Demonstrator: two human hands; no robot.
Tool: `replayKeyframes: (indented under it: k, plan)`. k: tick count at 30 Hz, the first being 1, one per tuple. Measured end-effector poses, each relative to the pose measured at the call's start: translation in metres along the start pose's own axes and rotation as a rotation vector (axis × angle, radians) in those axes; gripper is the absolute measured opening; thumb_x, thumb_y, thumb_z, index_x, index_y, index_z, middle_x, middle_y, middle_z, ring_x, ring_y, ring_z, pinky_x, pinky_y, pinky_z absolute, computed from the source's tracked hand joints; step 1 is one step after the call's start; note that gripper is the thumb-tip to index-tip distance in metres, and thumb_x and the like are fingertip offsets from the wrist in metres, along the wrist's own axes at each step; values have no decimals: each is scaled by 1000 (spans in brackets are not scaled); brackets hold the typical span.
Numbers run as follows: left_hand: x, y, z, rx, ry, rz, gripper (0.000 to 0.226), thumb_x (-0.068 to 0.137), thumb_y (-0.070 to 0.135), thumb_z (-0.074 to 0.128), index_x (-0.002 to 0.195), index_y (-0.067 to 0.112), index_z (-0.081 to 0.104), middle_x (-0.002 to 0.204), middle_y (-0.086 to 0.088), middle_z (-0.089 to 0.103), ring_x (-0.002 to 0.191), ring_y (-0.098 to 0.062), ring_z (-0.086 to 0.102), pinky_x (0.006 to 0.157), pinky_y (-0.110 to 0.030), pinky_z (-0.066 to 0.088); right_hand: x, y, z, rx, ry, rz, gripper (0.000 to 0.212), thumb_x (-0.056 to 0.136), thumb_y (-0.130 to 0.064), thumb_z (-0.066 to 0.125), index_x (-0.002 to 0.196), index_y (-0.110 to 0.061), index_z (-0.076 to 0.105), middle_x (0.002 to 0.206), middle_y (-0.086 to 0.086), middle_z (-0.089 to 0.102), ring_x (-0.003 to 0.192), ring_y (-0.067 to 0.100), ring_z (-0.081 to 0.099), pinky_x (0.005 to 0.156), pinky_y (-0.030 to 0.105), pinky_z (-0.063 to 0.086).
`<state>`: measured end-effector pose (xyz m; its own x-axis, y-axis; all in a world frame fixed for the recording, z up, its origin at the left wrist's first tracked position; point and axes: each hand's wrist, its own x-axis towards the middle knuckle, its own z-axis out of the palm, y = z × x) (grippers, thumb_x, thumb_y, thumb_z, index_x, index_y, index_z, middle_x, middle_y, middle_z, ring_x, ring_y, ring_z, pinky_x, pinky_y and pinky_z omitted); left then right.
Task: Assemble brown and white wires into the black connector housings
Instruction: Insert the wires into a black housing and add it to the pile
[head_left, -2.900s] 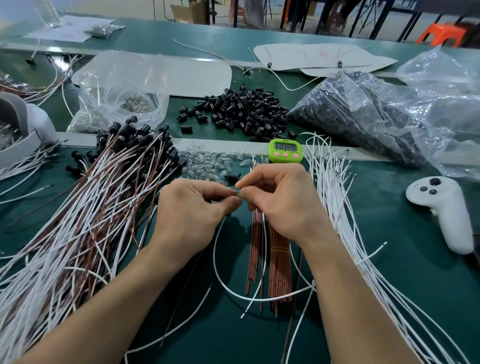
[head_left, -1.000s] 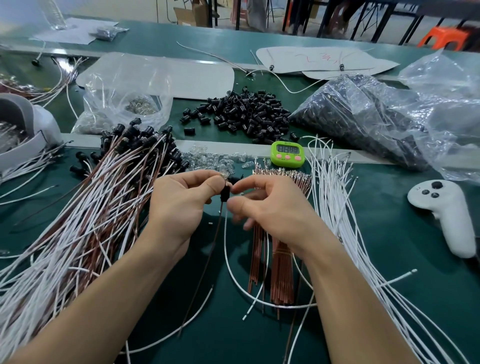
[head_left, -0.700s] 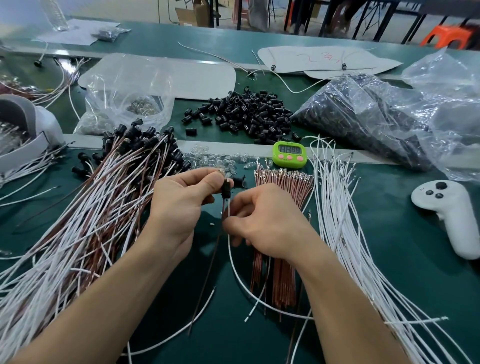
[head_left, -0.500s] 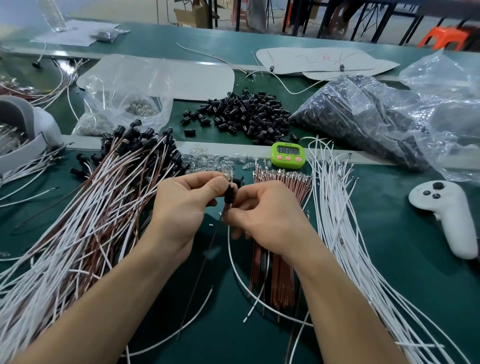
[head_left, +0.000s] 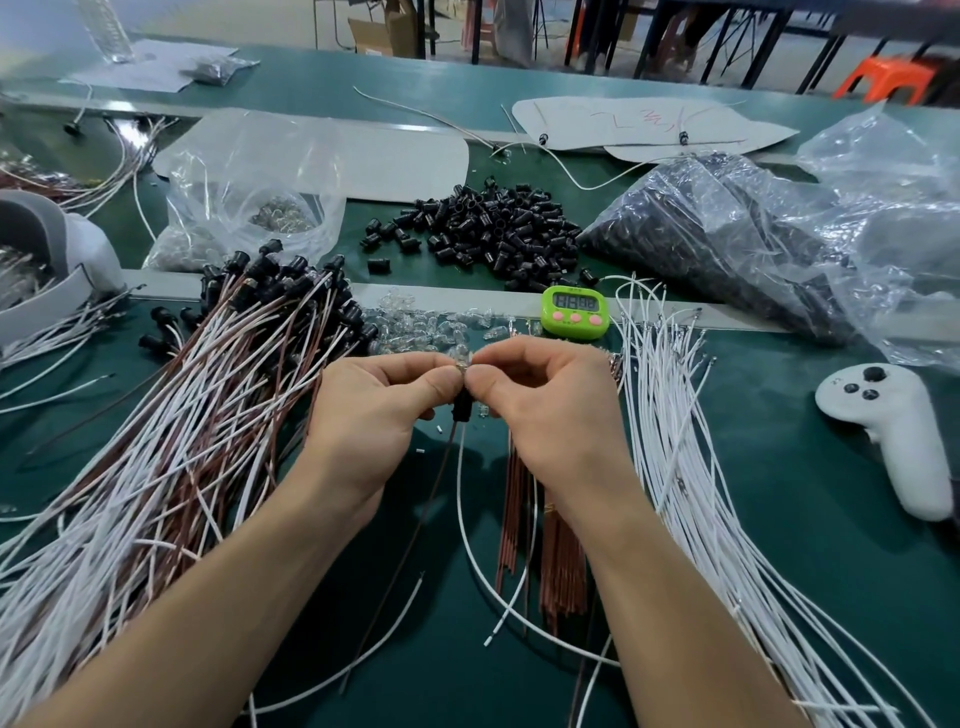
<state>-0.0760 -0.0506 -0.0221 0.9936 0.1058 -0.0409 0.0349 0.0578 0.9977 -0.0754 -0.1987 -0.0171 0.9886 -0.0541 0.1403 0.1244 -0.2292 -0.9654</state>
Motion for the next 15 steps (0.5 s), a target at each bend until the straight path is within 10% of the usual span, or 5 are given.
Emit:
replayKeyframes:
  k: [15]
  plan:
    - [-6, 5, 9, 26, 128, 5, 23, 79, 1, 81, 66, 20, 78, 63, 7, 74, 56, 4, 62, 61, -8, 47, 0, 2, 0, -241, -52, -16, 23, 87, -16, 79, 71, -31, 73, 66, -16, 70, 59, -2, 60, 59, 13, 47]
